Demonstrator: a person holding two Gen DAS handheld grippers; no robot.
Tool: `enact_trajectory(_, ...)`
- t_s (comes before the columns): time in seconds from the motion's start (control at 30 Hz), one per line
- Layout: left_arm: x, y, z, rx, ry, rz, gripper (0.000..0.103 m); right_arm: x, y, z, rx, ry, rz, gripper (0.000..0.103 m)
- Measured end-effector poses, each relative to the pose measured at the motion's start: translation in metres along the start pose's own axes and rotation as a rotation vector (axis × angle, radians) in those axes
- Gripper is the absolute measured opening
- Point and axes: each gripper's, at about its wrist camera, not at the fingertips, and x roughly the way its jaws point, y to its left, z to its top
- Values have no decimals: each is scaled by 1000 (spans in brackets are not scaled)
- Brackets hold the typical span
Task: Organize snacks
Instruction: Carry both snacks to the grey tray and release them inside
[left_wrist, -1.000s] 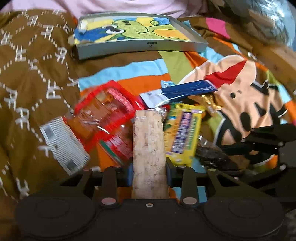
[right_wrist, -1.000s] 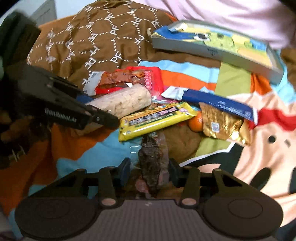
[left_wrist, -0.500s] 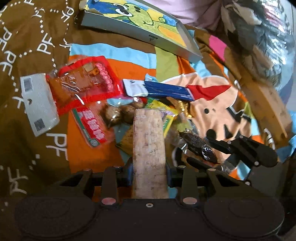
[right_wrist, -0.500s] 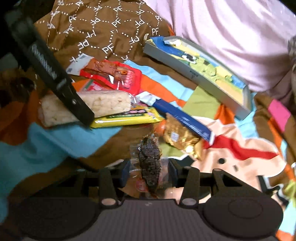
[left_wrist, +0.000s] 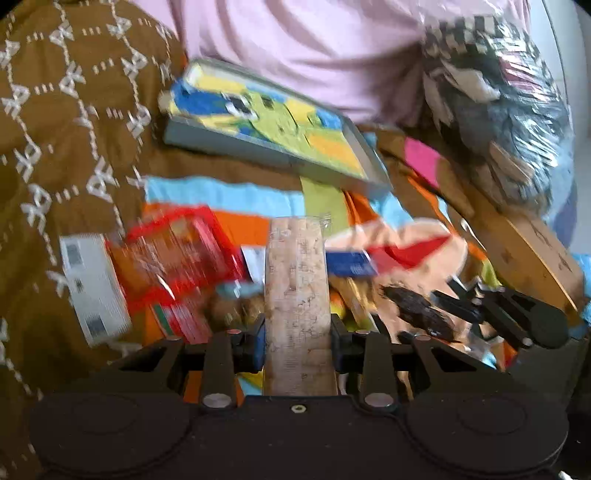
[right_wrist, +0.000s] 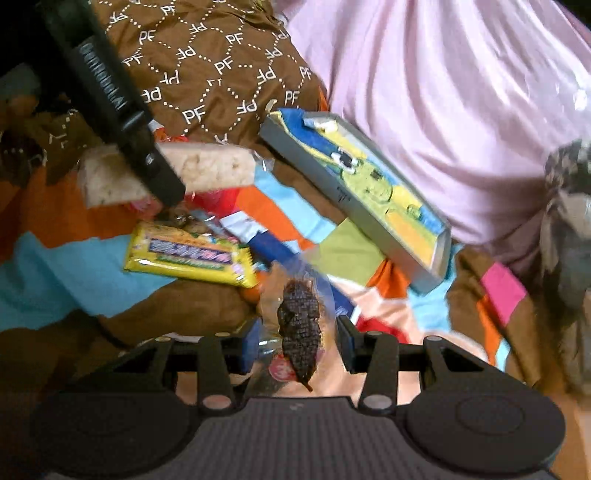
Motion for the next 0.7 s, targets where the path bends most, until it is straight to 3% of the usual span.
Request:
enact_trajectory(0.2, 11, 1, 40, 7, -84, 70, 35, 17, -27, 17, -58, -70, -54, 48)
enact_trajectory(0.43, 50, -1, 111, -14, -178, 134, 35, 68, -64, 42, -133, -123, -122, 48)
enact_trajectory(0.7, 112, 0, 178, -30, -211, 191, 35, 146, -104, 87, -64, -109, -102, 48)
